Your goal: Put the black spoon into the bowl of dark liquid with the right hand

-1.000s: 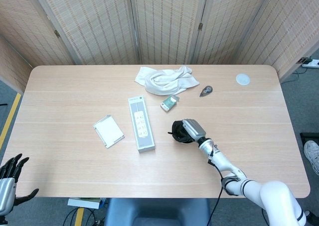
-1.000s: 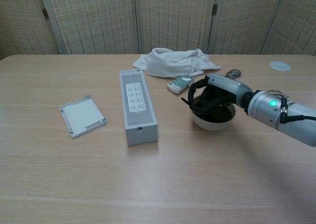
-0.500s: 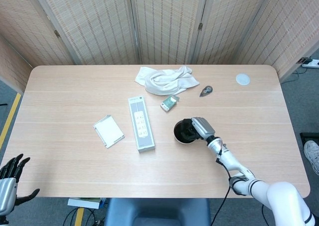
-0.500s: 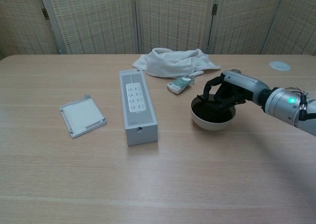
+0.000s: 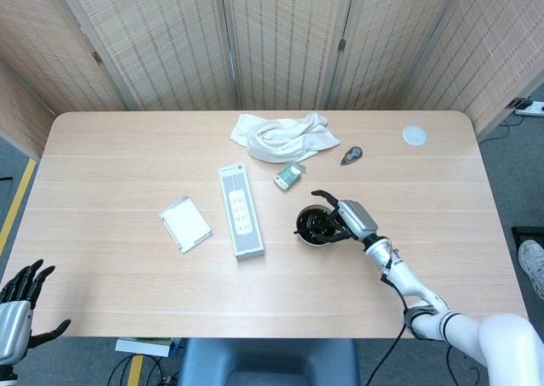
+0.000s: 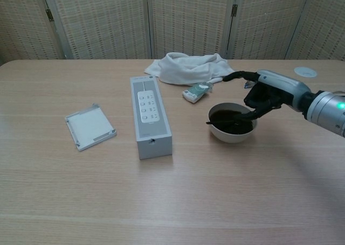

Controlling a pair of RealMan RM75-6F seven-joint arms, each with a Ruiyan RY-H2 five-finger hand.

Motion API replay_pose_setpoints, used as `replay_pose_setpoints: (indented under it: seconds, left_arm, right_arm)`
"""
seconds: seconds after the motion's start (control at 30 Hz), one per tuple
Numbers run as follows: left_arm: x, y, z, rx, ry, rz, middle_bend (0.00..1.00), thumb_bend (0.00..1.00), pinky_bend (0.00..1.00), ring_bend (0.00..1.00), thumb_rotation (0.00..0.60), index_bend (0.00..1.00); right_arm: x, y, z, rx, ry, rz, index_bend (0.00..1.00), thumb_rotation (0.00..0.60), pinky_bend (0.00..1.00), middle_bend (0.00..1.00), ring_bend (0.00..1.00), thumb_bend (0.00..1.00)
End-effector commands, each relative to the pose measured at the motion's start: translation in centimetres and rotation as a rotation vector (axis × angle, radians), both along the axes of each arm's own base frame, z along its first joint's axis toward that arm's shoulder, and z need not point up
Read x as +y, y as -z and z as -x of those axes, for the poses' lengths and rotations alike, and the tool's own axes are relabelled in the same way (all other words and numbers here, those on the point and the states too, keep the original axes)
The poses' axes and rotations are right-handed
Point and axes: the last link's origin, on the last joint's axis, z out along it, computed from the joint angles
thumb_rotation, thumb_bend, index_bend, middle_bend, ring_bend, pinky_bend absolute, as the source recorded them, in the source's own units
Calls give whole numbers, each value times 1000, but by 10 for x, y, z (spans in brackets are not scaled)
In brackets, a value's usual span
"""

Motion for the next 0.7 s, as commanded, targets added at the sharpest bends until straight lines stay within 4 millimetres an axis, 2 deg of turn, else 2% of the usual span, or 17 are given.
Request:
replay_pose_setpoints:
  seconds: [0.03,0.2,0.33,0.53,0.7]
  left_arm:
    - [2,-1,-1,0,7,-4,74,170,162,86,600,147]
    - [7,-3,-3,-5,22,-10,74,170,162,86,600,147]
    - [10,-2,-6,-14,34,-7,75,170,162,86,600,147]
    - [14,1,-11,-33,53,2,75,170,162,86,600,147]
    - [16,4,-13,-39,58,8,75,170,162,86,600,147]
  right_arm:
    - [5,-18,5,-1,0,30,129,600,1000,917,1000,118]
    - [17,-52,20,76,-17,54,129,600,1000,803,987,150]
    - [35,-82,31,177,-58,120,129,600,957,675,857,185]
    - [71,-120,47,297,-68,211,129,600,694,466,564,214]
    - [100,-139,62,382,-56,256,129,600,511,315,369,244]
